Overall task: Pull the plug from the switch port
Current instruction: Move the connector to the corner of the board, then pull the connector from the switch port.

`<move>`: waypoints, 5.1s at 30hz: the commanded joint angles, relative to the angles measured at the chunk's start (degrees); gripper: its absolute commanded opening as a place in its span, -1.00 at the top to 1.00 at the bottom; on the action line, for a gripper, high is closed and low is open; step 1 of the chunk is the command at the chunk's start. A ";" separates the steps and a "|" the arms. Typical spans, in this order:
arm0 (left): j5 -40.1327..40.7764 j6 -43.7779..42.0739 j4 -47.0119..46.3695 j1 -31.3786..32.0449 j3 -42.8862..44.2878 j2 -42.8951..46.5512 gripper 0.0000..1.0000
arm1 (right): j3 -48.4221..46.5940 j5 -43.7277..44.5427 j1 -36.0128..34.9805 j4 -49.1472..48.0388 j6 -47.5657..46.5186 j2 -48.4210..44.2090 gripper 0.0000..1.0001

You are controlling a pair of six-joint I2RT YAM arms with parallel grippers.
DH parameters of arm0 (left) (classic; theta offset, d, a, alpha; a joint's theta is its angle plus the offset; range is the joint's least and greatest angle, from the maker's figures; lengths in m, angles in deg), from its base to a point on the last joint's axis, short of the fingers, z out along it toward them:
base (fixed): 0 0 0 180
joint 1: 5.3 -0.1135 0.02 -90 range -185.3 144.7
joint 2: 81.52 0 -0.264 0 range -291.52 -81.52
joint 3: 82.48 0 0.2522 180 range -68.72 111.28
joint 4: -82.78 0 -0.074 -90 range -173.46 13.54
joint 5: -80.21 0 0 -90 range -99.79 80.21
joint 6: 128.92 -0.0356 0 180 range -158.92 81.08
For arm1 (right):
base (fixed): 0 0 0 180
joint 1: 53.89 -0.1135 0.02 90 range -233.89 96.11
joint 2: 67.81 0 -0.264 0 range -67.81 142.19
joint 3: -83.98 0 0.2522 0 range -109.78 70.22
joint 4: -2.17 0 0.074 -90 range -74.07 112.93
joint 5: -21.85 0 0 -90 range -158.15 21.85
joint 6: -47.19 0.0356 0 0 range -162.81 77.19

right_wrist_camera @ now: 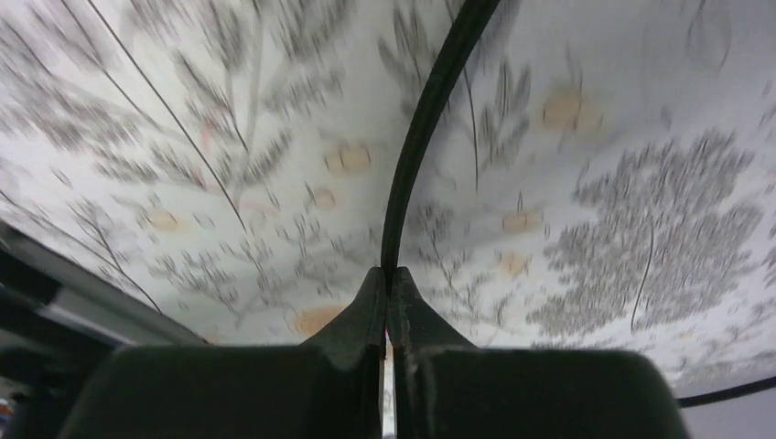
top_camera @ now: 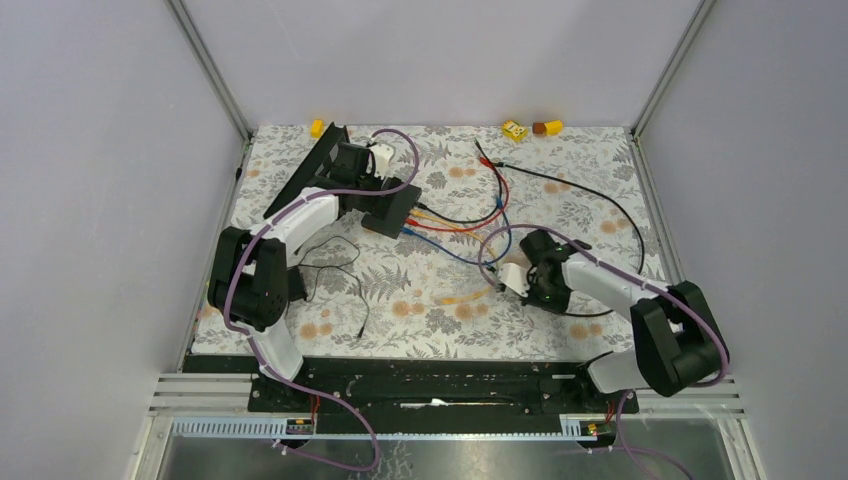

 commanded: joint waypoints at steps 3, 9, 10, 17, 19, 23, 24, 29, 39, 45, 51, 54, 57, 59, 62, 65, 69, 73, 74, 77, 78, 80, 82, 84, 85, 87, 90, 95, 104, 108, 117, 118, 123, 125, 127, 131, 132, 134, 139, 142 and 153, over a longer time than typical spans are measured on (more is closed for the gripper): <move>0.20 -0.47 -2.55 -0.33 -0.37 3.30 -0.97 | 0.41 8.80 8.13 7.33 -11.60 -4.02 1.00; 0.00 -0.24 -2.57 -0.34 -0.48 3.78 -0.97 | -2.47 13.61 13.72 6.94 -17.22 -2.17 1.00; -0.05 -0.28 -2.62 -0.34 -0.48 3.82 -0.97 | -3.23 14.03 14.58 6.46 -17.65 -1.56 1.00; -0.36 -0.28 -2.84 -0.39 -0.54 3.83 -0.97 | -14.61 7.98 18.60 3.51 -13.34 8.67 1.00; -0.30 -0.41 -2.82 -0.34 -0.57 3.83 -0.97 | -18.63 7.11 18.71 2.11 -11.22 12.68 1.00; -0.22 -0.50 -2.83 -0.33 -0.91 4.32 -0.97 | -26.36 6.42 18.73 -0.19 -7.14 21.55 1.00; -0.09 -0.49 -2.85 -0.33 -0.99 4.42 -0.98 | -28.41 6.53 18.74 -0.71 -5.86 23.89 1.00; -0.09 -0.69 -2.84 -0.33 -1.56 5.13 -0.97 | -37.65 3.71 18.77 -1.85 -0.65 30.61 1.00; -0.51 -0.81 -3.21 -0.34 -1.54 4.86 -0.97 | -44.42 2.24 18.73 -6.98 6.56 35.61 1.00; -0.88 -0.27 -3.23 -0.33 -1.45 4.51 -0.97 | -39.05 -0.53 19.36 -12.36 6.14 29.88 1.00; -0.88 -0.09 -2.82 -0.35 -0.57 3.83 -0.97 | -42.81 0.79 19.78 -14.18 10.34 31.23 1.00; -0.88 -0.03 -2.55 -0.33 -0.65 4.14 -0.97 | -48.12 1.26 19.79 -13.17 13.15 35.05 1.00; -0.88 0.00 -2.49 -0.34 -0.87 4.44 -0.97 | -54.48 0.80 19.78 -10.51 15.83 40.30 1.00; -1.94 0.01 -2.34 -0.33 -0.92 4.40 -0.97 | -59.04 0.70 19.79 -8.68 17.89 43.69 0.97; -2.51 0.07 -1.97 -0.35 -0.84 4.28 -0.98 | -64.94 0.18 19.79 -5.91 20.16 48.35 0.83; -2.87 0.23 -1.66 -0.33 -0.75 4.16 -0.97 | -69.17 0.59 19.78 -4.04 22.02 51.74 0.66; -2.97 0.24 -1.35 -0.37 -1.06 4.35 -0.98 | -70.80 0.80 19.78 -3.43 23.38 52.89 0.31; -2.24 0.09 -1.47 -0.33 -1.72 4.54 -0.97 | -68.46 -2.63 19.78 -3.77 24.16 50.09 -0.16; -1.91 -0.01 -1.51 -0.33 -1.95 4.45 -0.97 | -67.18 -4.26 19.78 -4.23 24.29 48.96 -0.26; -1.46 -0.40 -1.94 -0.33 -2.95 4.54 -0.97 | -62.21 -10.16 19.78 -6.00 24.42 44.07 -0.50; -1.75 -0.58 -2.06 -0.33 -3.36 4.57 -0.97 | -60.35 -12.53 19.81 -6.76 24.48 42.22 -0.53; -2.48 -1.00 -2.41 -0.33 -4.51 4.74 -0.97 | -56.58 -18.04 19.79 -8.36 25.12 37.76 -0.57; -3.25 -1.32 -2.71 -0.33 -5.38 4.69 -0.97 | -53.13 -23.60 19.78 -9.99 26.62 34.45 -0.57; -3.64 -1.58 -2.75 -0.33 -5.90 4.48 -0.97 | -50.97 -28.82 19.65 -11.30 28.36 32.14 -0.56; -3.86 -1.55 -2.67 -0.34 -6.09 4.11 -0.97 | -50.51 -32.21 19.57 -11.46 29.31 31.63 -0.56; -4.22 -1.52 -2.66 -0.33 -6.29 3.45 -0.97 | -50.73 -36.56 19.16 -11.47 31.21 31.51 -0.55; -4.70 -1.19 -2.37 -0.33 -6.02 2.16 -0.97 | -52.45 -41.81 17.78 -10.84 33.57 32.88 -0.55; -7.34 -0.41 0.10 -1.12 -1.44 -1.81 -0.97 | -56.63 -46.27 14.31 -10.72 36.66 37.50 -0.56; -10.70 4.41 4.14 -3.30 12.39 -13.66 -0.97 | -57.55 -49.50 10.43 -14.37 41.16 41.19 -0.56; -13.20 7.17 6.44 -5.21 19.73 -19.58 -0.98 | -54.90 -49.58 10.35 -14.71 40.80 39.38 -0.56; -20.81 10.16 9.35 -5.73 29.74 -28.78 -0.97 | -49.62 -49.56 10.42 -15.74 41.11 34.16 -0.57; -21.55 10.15 9.32 -5.70 29.57 -29.04 -0.97 | -49.32 -49.72 10.40 -15.73 41.25 33.78 -0.58; -25.51 10.11 7.89 -5.41 24.49 -26.78 -0.89 | -47.38 -50.52 10.42 -15.73 41.28 31.73 -0.61; -25.75 10.11 6.07 -4.79 20.70 -24.46 -0.86 | -46.68 -50.79 10.40 -15.69 40.82 31.14 -0.62; -25.60 9.40 4.45 -3.93 17.03 -22.13 -0.84 | -46.15 -51.01 10.38 -15.77 40.55 30.65 -0.63; -25.71 8.38 1.70 -1.70 10.29 -17.83 -0.81 | -44.51 -51.84 10.38 -17.02 40.47 29.52 -0.65; -25.83 8.36 1.07 -0.89 8.79 -16.99 -0.80 | -44.03 -52.00 10.38 -17.50 40.51 29.17 -0.65; -26.62 8.25 0.08 0.45 5.57 -15.60 -0.78 | -43.22 -52.24 10.42 -18.06 40.58 28.71 -0.67; -26.16 6.85 -0.56 3.71 2.28 -13.83 -0.76 | -41.68 -51.72 10.38 -18.80 40.06 28.26 -0.67; -25.60 6.04 -1.03 5.20 1.23 -13.28 -0.75 | -42.39 -50.67 10.42 -18.76 39.43 29.48 -0.67; -19.12 0.43 -7.62 6.44 -6.03 -3.87 -0.97 | -52.56 -50.46 10.38 -13.59 36.38 42.80 -0.44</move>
